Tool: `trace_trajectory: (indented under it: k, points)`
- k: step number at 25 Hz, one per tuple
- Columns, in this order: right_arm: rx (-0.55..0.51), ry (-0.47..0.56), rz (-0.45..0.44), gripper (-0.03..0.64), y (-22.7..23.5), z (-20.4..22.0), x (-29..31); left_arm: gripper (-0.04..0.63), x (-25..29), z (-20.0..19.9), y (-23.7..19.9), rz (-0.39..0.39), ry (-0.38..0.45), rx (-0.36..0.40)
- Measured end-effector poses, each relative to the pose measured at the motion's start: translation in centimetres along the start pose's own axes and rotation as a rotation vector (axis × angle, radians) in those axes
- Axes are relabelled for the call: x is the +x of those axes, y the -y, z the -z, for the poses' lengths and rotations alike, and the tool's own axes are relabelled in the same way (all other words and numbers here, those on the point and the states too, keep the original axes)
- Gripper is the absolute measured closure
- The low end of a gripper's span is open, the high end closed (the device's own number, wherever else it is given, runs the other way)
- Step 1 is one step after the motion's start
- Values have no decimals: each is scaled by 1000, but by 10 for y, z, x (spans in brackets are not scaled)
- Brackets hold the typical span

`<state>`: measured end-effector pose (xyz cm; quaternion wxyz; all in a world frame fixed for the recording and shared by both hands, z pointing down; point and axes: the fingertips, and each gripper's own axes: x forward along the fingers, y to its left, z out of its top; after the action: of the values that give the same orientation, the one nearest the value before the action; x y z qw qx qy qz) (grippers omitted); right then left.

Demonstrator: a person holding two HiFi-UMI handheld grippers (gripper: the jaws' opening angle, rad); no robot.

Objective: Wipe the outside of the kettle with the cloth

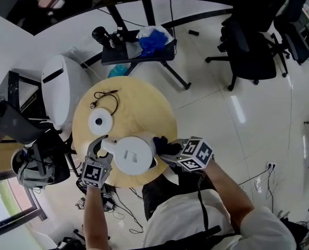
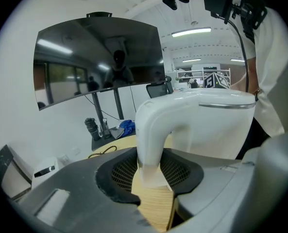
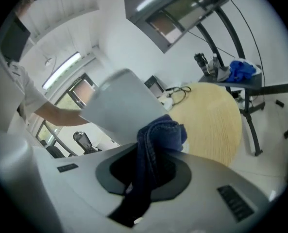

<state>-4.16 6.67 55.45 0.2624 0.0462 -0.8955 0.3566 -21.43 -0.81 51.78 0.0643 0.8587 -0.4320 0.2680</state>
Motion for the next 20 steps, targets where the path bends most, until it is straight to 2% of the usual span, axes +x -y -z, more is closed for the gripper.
trace_trajectory:
  k: [3, 7, 9, 11, 12, 16, 20]
  points:
    - [-92, 85, -46, 552, -33, -36, -28, 443, 1, 1, -2, 2, 9, -3]
    - [-307, 45, 16, 552, -50, -48, -41, 445, 6, 10, -5, 18, -3, 4]
    - [-335, 28, 37, 552, -50, -46, -41, 422, 8, 15, -5, 14, -41, 11]
    - [-316, 32, 42, 552, -47, -43, -39, 357, 4, 23, -2, -8, -92, 25]
    - [-304, 38, 45, 552, -44, -42, -37, 345, -1, 29, -1, -22, -111, 13]
    - [-276, 34, 79, 551, -27, -33, -31, 345, -38, 44, 0, -112, -77, -162]
    - [-255, 4, 108, 551, -9, -17, -18, 345, -79, 9, 3, -236, 30, -331]
